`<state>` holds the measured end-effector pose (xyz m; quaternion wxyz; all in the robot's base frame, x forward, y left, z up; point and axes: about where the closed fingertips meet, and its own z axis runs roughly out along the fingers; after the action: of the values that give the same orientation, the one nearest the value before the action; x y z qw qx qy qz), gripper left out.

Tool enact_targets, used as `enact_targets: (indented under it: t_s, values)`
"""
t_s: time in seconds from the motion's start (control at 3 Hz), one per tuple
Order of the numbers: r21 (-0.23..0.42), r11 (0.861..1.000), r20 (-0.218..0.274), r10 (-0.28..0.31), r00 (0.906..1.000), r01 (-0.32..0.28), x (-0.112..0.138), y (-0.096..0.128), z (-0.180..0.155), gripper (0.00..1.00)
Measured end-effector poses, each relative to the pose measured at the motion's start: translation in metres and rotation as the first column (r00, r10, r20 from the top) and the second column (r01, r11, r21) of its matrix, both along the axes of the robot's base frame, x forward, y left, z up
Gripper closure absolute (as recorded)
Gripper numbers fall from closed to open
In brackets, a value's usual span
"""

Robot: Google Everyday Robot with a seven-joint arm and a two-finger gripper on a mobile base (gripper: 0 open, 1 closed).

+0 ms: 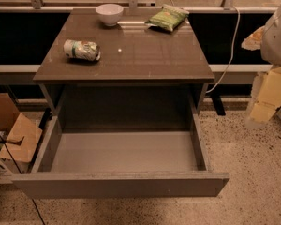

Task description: Place 7up can into top drawer

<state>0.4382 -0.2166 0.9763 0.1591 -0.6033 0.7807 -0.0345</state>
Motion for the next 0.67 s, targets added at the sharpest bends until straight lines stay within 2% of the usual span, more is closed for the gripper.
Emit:
enact_targets:
  t_s: [0.33,0.67]
  values:
    - [0.012,1.0,0.006,0.003,1.0,-0.003,0.004,0.003,0.0,0.0]
    - [0.074,0.997,0.036,0.019,0.9992,-0.022,0.023,0.022,0.001,0.0]
